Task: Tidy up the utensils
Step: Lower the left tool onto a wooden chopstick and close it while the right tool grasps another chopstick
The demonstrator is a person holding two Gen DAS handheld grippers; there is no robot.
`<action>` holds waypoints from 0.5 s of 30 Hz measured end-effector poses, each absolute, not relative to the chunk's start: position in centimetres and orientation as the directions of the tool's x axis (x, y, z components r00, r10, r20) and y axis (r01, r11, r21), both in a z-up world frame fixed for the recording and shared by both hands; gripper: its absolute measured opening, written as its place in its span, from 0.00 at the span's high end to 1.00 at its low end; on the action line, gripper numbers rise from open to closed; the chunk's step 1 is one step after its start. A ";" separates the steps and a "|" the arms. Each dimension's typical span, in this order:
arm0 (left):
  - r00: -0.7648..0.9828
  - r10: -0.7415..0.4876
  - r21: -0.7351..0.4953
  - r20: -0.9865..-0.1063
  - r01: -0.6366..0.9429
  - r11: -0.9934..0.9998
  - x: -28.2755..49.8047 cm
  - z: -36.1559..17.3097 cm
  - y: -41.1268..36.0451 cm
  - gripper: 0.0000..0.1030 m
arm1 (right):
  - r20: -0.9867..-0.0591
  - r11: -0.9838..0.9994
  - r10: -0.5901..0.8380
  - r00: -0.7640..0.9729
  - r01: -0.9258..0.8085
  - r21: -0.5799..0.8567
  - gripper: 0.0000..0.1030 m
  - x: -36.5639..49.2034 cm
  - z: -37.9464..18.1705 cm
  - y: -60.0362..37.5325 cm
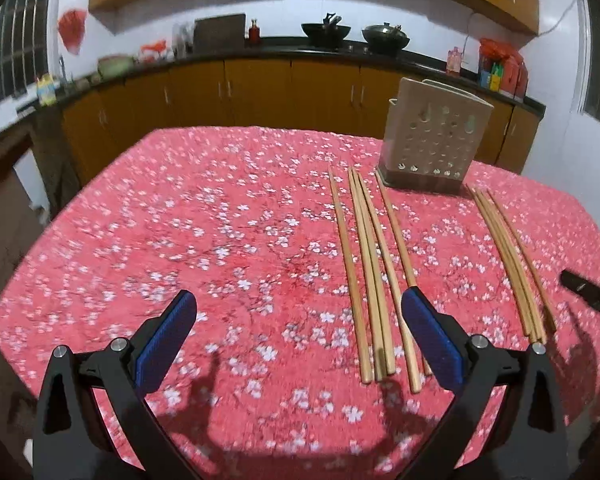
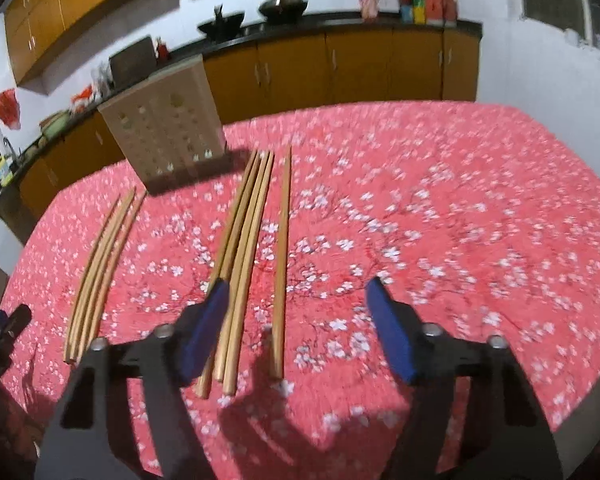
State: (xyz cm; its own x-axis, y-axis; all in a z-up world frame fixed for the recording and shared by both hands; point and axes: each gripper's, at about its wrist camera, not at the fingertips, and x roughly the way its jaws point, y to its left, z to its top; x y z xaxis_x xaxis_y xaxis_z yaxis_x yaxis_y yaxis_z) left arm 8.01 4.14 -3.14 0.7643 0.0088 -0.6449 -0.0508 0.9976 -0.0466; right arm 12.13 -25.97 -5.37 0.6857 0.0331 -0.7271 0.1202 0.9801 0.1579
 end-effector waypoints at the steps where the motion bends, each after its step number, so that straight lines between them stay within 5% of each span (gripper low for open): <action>1: 0.760 -0.006 -0.062 -0.650 -0.045 0.997 8.3 -3.2 4.4 0.02 | -0.735 0.980 0.039 0.677 0.118 0.160 0.47 12.5 -5.6 -26.0; 10: 0.706 -0.103 -0.102 -0.701 0.043 0.994 10.9 -4.4 3.7 0.38 | -0.772 0.988 0.006 0.635 0.115 0.102 0.70 15.0 -7.5 -25.4; 15: 0.659 -0.119 -0.086 -0.742 0.083 0.993 12.0 -5.4 2.7 0.56 | -0.768 0.990 -0.010 0.640 0.113 0.081 0.73 15.5 -7.7 -25.2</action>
State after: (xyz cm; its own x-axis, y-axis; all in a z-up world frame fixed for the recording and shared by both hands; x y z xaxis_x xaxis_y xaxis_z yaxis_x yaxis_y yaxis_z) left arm 11.99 2.70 -5.42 0.6592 -0.1192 -0.7424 0.0830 0.9929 -0.0857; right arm 15.51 -25.17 -7.67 0.6401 -0.0099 -0.7682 0.1129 0.9903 0.0813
